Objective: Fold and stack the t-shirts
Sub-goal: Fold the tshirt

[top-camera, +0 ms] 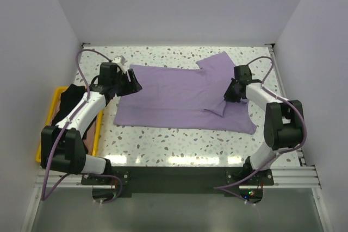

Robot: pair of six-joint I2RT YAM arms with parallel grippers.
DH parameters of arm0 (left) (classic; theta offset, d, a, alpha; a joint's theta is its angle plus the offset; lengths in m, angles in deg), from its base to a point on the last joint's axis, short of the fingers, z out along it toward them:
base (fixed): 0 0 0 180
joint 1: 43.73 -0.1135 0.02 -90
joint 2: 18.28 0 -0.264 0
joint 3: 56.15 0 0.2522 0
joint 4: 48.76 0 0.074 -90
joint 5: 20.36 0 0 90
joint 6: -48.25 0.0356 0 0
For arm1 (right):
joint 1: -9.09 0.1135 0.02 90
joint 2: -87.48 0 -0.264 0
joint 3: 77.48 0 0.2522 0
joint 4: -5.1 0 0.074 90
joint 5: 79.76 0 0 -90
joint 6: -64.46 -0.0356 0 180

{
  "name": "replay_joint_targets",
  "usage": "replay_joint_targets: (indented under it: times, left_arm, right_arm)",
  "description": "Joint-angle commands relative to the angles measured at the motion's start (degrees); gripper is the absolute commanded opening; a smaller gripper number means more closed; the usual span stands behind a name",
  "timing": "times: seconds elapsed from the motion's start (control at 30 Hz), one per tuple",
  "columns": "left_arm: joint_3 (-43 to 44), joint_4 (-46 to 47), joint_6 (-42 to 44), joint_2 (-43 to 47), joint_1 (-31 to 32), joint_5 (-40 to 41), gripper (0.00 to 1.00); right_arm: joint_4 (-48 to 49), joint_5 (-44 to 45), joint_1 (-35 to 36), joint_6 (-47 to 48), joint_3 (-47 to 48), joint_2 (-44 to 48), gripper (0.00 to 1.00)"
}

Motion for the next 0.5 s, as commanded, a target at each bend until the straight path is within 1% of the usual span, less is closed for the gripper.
replay_joint_targets:
  times: [0.0,0.13,0.47]
  left_arm:
    - [-0.2,2.14,1.54,-0.37,0.21,-1.12,0.68]
    - [-0.29,2.14,1.72,-0.54,0.21,-1.56,0.68]
    - [-0.2,2.22,1.81,-1.07,0.21,-2.18,0.68]
  right_arm:
    - [0.35,-0.29,0.18,-0.57,4.34,-2.29,0.0]
    - [-0.35,-0.81,0.26,-0.66,8.72,-5.63,0.0]
    - [-1.41,-1.69,0.18,-0.66,16.03,-12.48,0.01]
